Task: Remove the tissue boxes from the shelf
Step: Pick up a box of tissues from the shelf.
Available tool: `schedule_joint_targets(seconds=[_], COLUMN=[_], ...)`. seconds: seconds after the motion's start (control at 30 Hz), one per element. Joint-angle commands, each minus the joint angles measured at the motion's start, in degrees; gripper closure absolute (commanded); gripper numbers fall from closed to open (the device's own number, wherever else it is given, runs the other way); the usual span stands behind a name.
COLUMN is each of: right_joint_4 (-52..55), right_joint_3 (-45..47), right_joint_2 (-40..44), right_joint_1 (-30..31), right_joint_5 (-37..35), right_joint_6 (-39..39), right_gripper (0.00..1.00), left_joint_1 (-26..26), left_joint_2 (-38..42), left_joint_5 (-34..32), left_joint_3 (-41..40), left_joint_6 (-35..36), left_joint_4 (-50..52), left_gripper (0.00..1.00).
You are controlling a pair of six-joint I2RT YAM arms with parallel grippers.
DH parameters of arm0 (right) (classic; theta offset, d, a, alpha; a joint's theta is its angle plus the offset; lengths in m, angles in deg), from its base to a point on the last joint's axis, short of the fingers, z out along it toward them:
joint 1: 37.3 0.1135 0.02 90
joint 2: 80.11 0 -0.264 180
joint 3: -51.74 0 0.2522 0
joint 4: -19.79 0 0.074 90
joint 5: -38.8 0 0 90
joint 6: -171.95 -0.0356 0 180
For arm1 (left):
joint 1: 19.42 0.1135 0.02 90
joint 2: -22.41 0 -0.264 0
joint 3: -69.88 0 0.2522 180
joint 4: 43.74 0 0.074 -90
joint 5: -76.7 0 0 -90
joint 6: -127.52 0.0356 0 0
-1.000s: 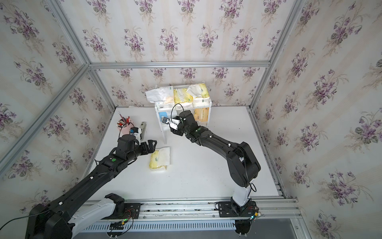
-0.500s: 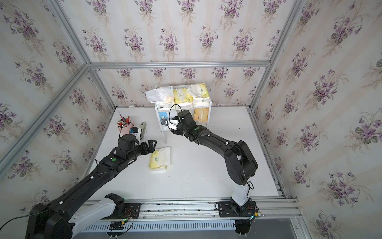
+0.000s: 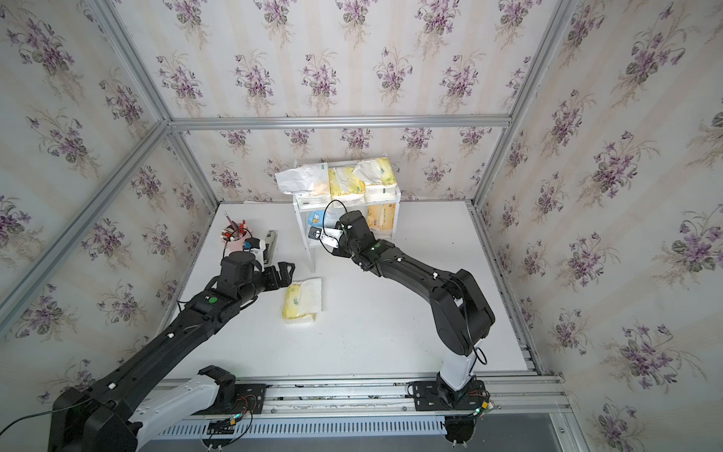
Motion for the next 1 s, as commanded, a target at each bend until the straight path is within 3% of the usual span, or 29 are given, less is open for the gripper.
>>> schedule_joint_targets(seconds=[0.0,0.13,0.33,0.57,0.73,0.97], right_joint_4=[2.4,3.2,2.8,0.4,-0.8,-1.7], right_joint_3=[2.0,6.9,16.8,27.8,32.9,34.9], right_joint_2=[2.9,8.3,19.0,30.2,35.5,39.2], right_joint_1=[0.1,0.1,1.5,6.2,9.8,12.5], right_joint_5=[-0.8,-0.5,-0.9,-5.8,-9.1,-9.9], right_joint_6=[0.3,0.4,1.3,2.1,1.9,0.8], right_gripper=[1.00,1.00,1.00,1.00,1.00,1.00], left_joint_1=[1.2,3.8,6.7,6.6,3.6,-1.4], left_joint_2=[0.9,1.8,1.0,-4.2,-8.4,-15.1], left_joint_5=[2.9,9.7,27.4,46.9,50.6,48.4], left_joint_3=[1.3,2.3,4.0,2.6,3.7,7.4], left_joint_6=[0.3,-1.5,-5.0,-18.3,-22.6,-22.2], left_joint_4=[1.2,1.3,-0.9,-16.1,-21.1,-20.6], left_gripper=[0.01,0.01,0.01,0.01,0.01,0.02])
